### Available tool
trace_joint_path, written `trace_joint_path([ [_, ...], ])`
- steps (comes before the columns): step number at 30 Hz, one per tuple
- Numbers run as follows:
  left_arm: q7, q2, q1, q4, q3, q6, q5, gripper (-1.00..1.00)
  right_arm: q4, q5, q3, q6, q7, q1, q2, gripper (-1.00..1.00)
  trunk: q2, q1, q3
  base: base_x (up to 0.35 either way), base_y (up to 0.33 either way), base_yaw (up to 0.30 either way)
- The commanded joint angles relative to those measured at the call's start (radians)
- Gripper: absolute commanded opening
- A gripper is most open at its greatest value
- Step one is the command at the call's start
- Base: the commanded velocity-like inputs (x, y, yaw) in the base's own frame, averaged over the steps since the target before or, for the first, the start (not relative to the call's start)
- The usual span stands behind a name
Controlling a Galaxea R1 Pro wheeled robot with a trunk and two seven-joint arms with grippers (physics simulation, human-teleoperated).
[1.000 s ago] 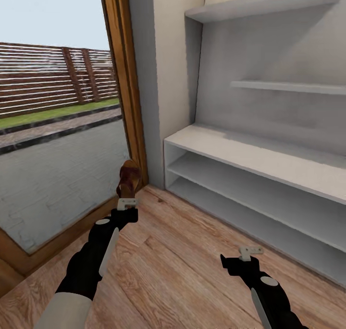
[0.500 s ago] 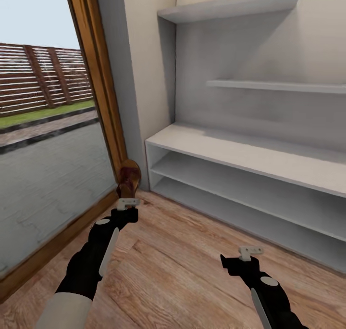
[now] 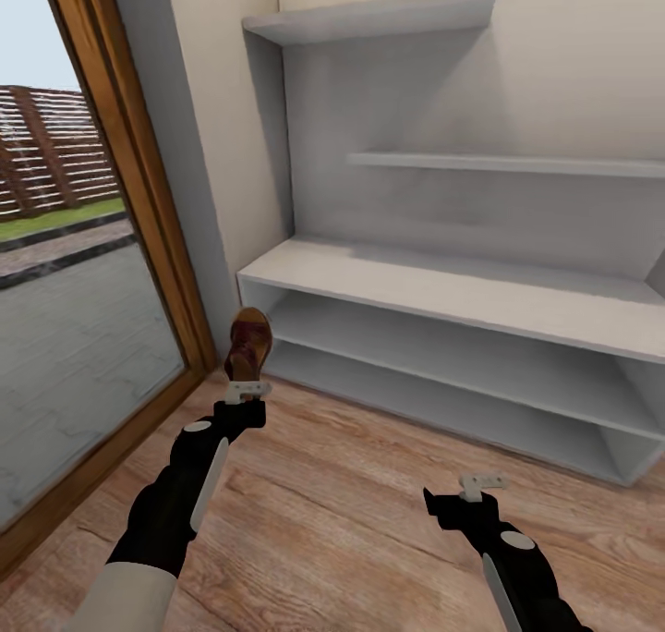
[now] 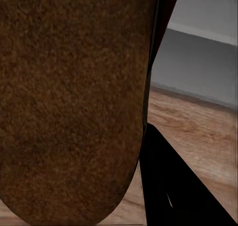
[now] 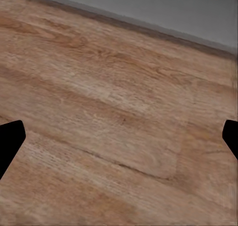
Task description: Pick up the two gym shoes and the two sandals from the corridor floor and place them onto the hallstand (shoe rack) in the corridor, making sure they are on the rack and not on the floor. Arrange them so the two gym shoes are next to each other and the two sandals are next to each other.
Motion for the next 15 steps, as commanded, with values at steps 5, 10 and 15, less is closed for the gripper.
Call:
trace_joint_path([
  [5,-0.006,0.0,0.0,-0.001,0.001,0.006,-0.004,-1.0,-0.001,-0.001,0.0,0.006,0.0,-0.001,0.0,1.0,0.0,-0.001,-0.001,-0.124,0.106,-0.291],
  [10,-0.006,0.0,0.0,-0.001,0.001,0.007,-0.004,-1.0,-0.001,-0.001,0.0,0.006,0.0,-0.001,0.0,1.0,0.0,-0.001,-0.001,-0.015,0.013,-0.291],
  [15,-0.006,0.0,0.0,-0.001,-0.001,0.005,-0.004,-1.0,-0.001,-0.001,0.0,0.006,0.0,-0.001,0.0,1.0,0.0,-0.001,-0.001,-0.002,0.001,-0.291],
])
